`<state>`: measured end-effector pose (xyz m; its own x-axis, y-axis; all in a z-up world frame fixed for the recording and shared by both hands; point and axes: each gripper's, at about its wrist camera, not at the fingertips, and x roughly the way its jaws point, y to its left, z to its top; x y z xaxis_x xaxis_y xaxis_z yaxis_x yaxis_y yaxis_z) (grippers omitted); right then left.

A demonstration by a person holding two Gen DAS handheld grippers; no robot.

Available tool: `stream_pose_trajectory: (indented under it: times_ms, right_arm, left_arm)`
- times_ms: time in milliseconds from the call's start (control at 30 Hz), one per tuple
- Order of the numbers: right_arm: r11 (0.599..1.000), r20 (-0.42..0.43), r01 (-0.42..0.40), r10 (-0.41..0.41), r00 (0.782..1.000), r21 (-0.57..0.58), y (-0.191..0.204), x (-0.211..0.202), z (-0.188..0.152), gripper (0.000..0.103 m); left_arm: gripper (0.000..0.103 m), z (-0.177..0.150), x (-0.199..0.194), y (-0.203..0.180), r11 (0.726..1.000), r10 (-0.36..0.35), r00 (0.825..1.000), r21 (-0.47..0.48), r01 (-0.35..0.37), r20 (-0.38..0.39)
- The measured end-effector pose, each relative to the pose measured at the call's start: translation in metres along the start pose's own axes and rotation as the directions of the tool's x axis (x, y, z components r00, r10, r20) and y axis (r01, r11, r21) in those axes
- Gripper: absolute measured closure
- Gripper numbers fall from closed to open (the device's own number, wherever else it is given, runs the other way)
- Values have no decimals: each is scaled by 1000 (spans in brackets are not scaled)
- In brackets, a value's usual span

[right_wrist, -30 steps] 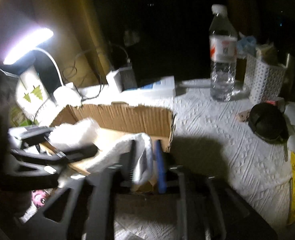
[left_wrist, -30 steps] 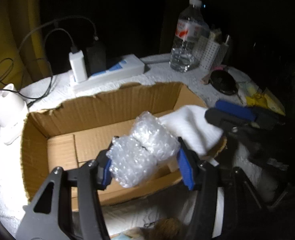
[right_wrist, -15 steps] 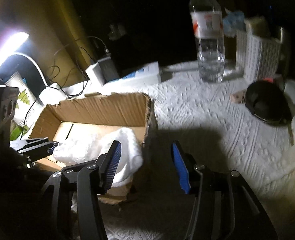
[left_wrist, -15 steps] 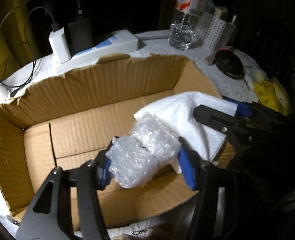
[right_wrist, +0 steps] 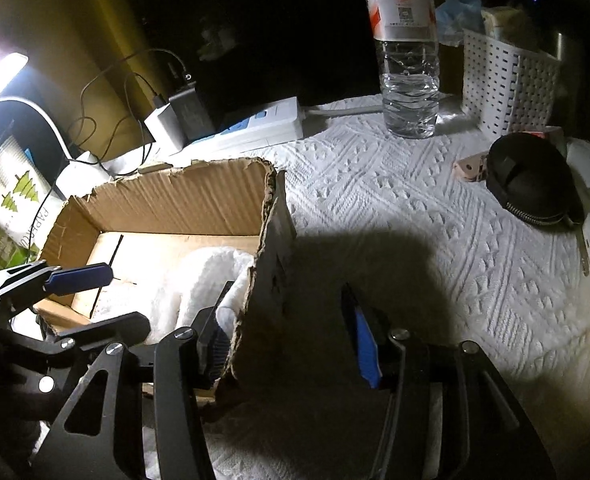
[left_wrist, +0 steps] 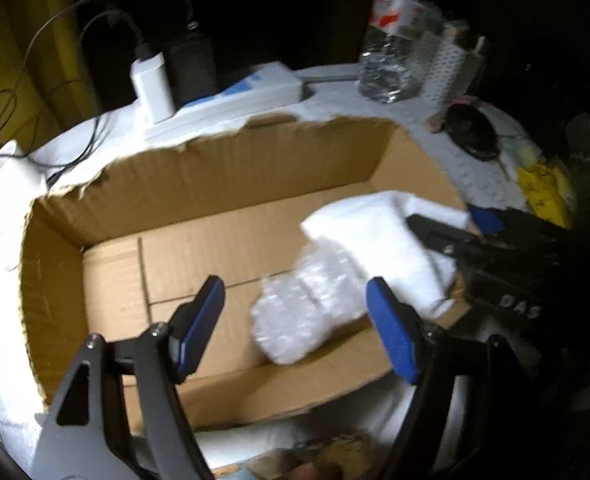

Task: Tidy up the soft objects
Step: 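Open both grippers and withdraw them from the cardboard box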

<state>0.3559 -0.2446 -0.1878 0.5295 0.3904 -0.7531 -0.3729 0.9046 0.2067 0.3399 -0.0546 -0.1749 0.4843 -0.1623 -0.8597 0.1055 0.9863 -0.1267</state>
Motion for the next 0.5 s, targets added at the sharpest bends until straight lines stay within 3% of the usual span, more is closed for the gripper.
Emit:
stream_pose_trajectory:
  times_ms: [167, 233, 333, 500]
  right_arm:
    - [1000, 8, 14, -14, 1000, -18, 2, 2, -2, 49]
    - [1000, 6, 16, -15, 1000, -14, 0, 4, -3, 49]
    - [1000, 7, 12, -12, 1000, -9, -2, 5, -3, 49]
    - [1000, 11, 8, -8, 1000, -10, -3, 5, -4, 49]
  left_arm:
    - [22, 0, -1, 5, 999, 54, 998, 7, -54, -10]
    - [22, 1, -5, 5, 993, 114, 993, 27, -114, 0]
    - [22, -2, -8, 17, 967, 250, 968, 46, -249, -5]
    - [22, -11, -19, 52, 959, 279, 960, -42, -280, -27]
